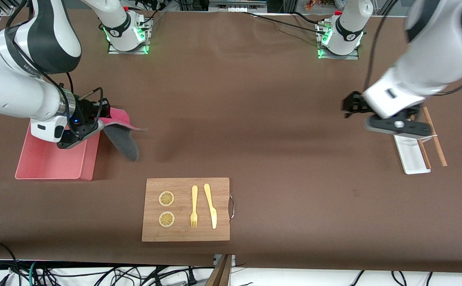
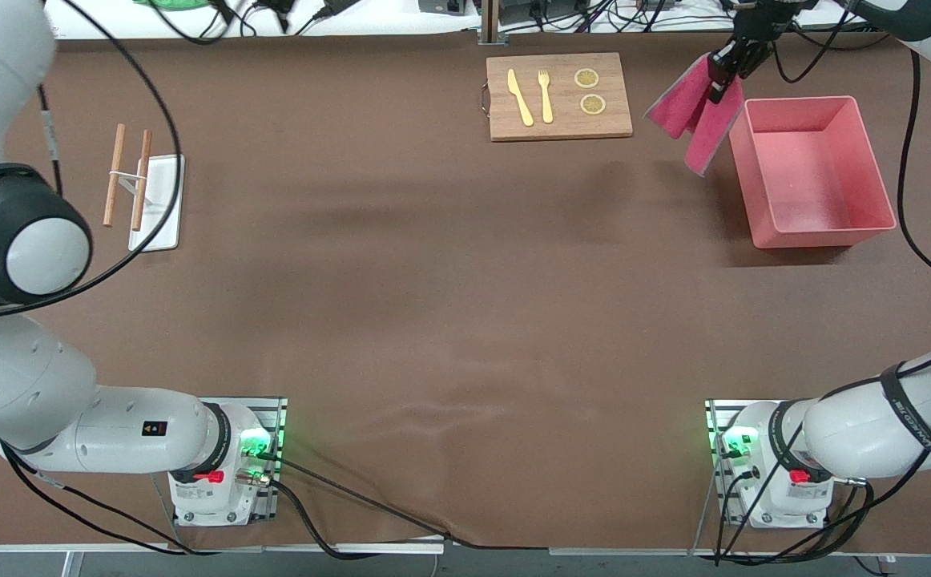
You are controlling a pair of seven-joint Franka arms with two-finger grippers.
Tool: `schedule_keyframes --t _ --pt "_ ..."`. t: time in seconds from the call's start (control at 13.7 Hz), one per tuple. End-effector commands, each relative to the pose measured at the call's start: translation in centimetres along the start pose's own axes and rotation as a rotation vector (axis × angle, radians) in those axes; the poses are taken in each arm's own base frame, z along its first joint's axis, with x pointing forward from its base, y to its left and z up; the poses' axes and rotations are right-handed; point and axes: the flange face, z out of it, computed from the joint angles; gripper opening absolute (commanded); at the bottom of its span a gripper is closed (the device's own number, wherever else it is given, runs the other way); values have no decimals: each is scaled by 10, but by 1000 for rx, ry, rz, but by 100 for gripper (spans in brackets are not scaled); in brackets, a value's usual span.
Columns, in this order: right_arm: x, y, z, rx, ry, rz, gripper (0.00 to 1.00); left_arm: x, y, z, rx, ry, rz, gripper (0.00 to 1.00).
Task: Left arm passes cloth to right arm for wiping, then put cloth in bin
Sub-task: 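Open the left gripper and withdraw it while the right gripper holds cloth, then wipe the table beside the cutting board with the cloth in the right gripper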
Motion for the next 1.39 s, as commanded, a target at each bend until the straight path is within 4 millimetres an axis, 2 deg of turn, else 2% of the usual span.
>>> schedule_keyframes --t 0.0,0.15,0.22,0.44,0.88,1.02,1.17,1.31 --pt "-9 3 8 -69 -22 193 0 -46 -53 4 -92 65 -63 100" --pt "-5 9 26 -103 -33 258 0 -69 -59 17 -95 52 -91 100" --pt "-3 11 38 -102 -44 283 0 -73 -55 15 -78 55 -86 100" --pt "14 24 85 -108 -61 411 0 -71 -49 14 -14 54 -48 100" --pt "43 44 180 -135 21 428 0 -68 -54 13 -13 48 -55 100" --pt "54 48 201 -135 32 427 0 -67 -56 16 -16 42 -59 100" --pt "66 28 211 -136 44 439 0 -67 -56 17 -16 39 -60 100" --pt "82 -8 218 -140 59 500 0 -64 -56 14 -21 47 -57 100"
